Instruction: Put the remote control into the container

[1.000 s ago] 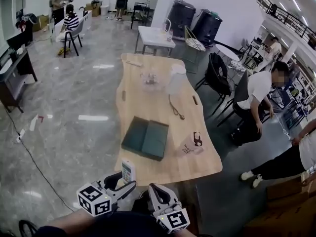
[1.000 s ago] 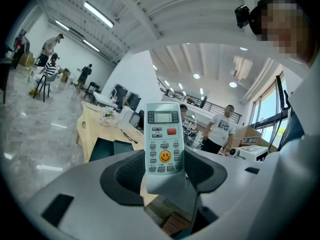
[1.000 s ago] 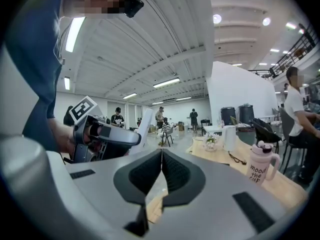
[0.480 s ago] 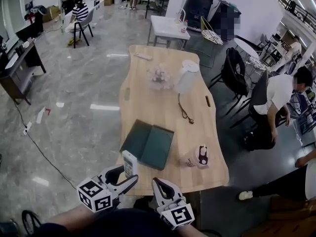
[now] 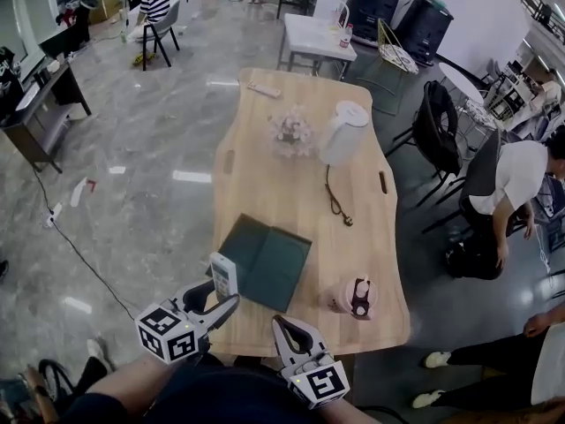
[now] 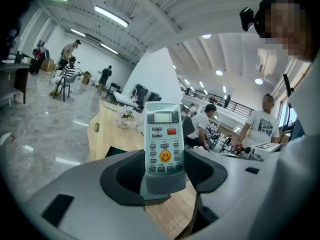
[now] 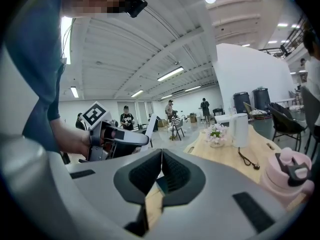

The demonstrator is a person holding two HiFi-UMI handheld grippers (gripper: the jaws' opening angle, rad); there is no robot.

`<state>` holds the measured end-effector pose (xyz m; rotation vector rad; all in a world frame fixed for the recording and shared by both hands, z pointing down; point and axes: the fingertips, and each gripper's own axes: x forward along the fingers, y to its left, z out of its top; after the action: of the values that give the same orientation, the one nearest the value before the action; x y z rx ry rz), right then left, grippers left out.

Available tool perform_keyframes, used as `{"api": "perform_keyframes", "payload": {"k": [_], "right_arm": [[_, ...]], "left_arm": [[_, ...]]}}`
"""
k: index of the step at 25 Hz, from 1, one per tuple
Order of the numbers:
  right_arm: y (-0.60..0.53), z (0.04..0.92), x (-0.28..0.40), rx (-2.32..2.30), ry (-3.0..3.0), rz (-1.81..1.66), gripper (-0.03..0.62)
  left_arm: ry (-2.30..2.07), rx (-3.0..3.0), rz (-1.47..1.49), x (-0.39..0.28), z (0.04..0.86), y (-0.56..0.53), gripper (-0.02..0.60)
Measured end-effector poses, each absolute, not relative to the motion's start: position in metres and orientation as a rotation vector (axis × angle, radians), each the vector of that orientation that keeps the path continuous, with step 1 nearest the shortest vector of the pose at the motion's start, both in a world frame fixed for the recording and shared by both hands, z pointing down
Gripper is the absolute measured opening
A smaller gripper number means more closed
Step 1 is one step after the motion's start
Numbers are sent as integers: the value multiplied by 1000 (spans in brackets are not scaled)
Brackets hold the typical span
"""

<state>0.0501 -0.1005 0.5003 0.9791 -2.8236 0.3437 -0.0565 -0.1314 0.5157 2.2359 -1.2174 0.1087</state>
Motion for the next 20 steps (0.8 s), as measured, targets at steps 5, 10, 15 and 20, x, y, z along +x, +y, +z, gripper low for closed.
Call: {"api": "perform_keyframes", "payload": {"k": [5,10,15,20], "right_arm": [[-113,503,46,1015,-2798,375,17],[-120,506,42,1090,-2756,391,17],[-124,511,43,1171,-2712,412,17],[-123,508,48,1235,-2683,423,17]], "left_arm": [[-1204,2225,143,-60,529,-153,250],[-1158,2207,201,-70,552,-173,250],[-1106,2185,270,-72,581,-190,250],[-1069,2136,364,-73,614,-204,250]]}}
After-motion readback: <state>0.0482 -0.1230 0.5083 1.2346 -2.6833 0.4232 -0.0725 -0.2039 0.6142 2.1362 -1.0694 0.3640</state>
